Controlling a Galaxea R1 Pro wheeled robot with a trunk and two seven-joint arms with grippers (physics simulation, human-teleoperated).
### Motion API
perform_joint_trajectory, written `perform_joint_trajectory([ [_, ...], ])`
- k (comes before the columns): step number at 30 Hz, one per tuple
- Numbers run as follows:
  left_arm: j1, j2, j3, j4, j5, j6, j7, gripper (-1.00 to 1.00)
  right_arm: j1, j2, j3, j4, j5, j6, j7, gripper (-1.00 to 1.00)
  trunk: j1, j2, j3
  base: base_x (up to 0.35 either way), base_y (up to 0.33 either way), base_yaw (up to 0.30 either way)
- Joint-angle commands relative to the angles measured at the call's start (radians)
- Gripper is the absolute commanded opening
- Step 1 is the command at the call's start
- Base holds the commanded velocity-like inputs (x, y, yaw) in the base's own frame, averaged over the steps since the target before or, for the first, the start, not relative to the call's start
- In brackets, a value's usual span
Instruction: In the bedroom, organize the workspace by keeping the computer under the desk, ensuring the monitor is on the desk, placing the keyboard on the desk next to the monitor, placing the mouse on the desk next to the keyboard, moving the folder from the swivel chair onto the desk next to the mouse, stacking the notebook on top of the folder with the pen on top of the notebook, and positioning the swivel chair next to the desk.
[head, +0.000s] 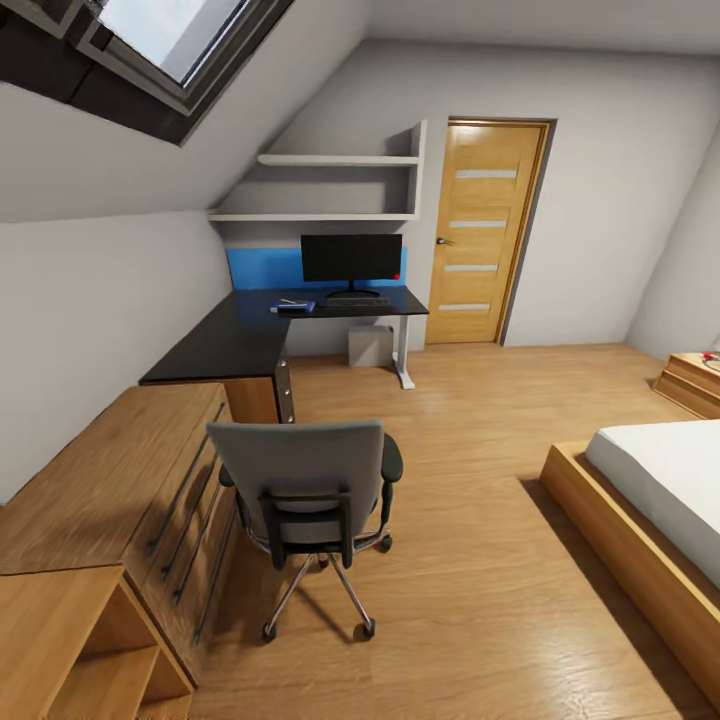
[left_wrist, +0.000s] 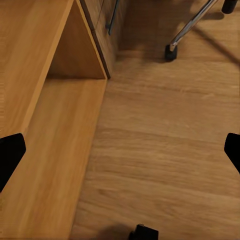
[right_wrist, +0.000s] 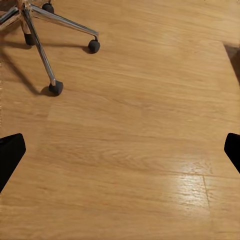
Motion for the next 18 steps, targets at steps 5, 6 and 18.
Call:
perform_joint_trajectory([
  [5,-0.001,0.0,-0.008,0.0,-0.001,-0.001,0.01,1.0,-0.001,0.0,0.009,0.002,-0.007,-0.003,-0.002,1.0,0.0,-0.001,-0.001,0.0,0.0,0.241],
  [6,-0.001,0.0,-0.008,0.0,-0.001,-0.001,0.01,1.0,0.0,0.0,0.01,0.002,-0.007,-0.003,-0.002,1.0,0.0,-0.001,-0.001,0.0,0.0,0.265],
  [18,-0.001,0.0,-0.008,0.0,-0.001,-0.001,0.01,1.0,-0.001,0.0,0.01,0.002,-0.006,-0.003,-0.001,1.0,0.0,-0.001,-0.001,0.0,0.004,0.185],
])
